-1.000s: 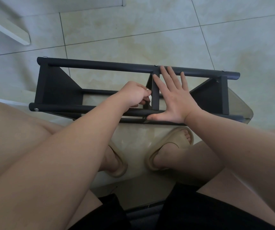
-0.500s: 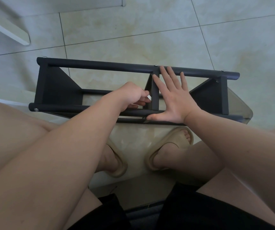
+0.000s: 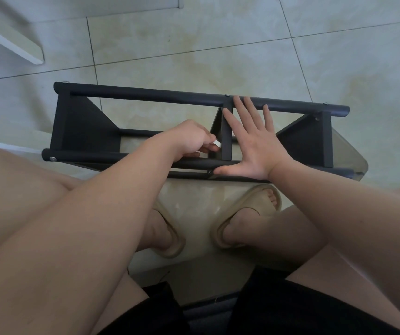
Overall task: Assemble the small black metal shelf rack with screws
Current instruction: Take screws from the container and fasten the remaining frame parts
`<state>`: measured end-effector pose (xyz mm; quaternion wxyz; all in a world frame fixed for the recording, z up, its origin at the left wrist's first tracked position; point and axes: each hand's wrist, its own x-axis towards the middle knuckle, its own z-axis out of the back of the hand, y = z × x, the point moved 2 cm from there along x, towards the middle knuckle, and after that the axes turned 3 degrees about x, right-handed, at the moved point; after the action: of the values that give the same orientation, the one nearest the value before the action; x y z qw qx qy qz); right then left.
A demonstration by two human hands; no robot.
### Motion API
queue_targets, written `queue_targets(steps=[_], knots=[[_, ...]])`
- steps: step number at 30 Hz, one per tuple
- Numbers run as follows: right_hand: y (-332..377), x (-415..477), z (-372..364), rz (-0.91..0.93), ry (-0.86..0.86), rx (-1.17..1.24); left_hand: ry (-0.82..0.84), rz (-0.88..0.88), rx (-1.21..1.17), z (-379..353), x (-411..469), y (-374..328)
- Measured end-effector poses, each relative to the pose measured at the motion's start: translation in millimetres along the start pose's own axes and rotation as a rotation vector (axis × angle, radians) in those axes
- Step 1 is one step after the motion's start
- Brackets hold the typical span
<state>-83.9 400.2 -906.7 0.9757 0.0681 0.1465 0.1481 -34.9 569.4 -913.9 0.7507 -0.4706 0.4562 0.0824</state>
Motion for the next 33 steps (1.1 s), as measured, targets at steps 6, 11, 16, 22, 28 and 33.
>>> queue_targets(steps=[6, 11, 16, 22, 28, 33], knots=[[0.9, -0.2, 0.3, 0.0, 0.003, -0.001, 0.02, -0.033, 0.043, 2.2, 1.2, 3.3], [0.6, -0.2, 1.3, -0.001, 0.006, -0.008, 0.051, -0.058, 0.145, 6.0, -2.1, 3.3], [1.0, 0.6, 0.8, -0.007, 0.017, -0.027, 0.075, -0.072, 0.212, 7.6, -3.3, 3.2], [0.8, 0.7, 1.3, -0.011, 0.024, -0.038, 0.077, -0.094, 0.283, 8.6, -1.8, 4.4], [1.7, 0.0, 2.8, -0.015, 0.023, -0.023, 0.077, -0.117, 0.321, 9.1, 0.2, 7.3], [1.7, -0.4, 2.0, -0.014, 0.024, -0.009, 0.066, -0.127, 0.393, 10.1, 3.2, 9.3]])
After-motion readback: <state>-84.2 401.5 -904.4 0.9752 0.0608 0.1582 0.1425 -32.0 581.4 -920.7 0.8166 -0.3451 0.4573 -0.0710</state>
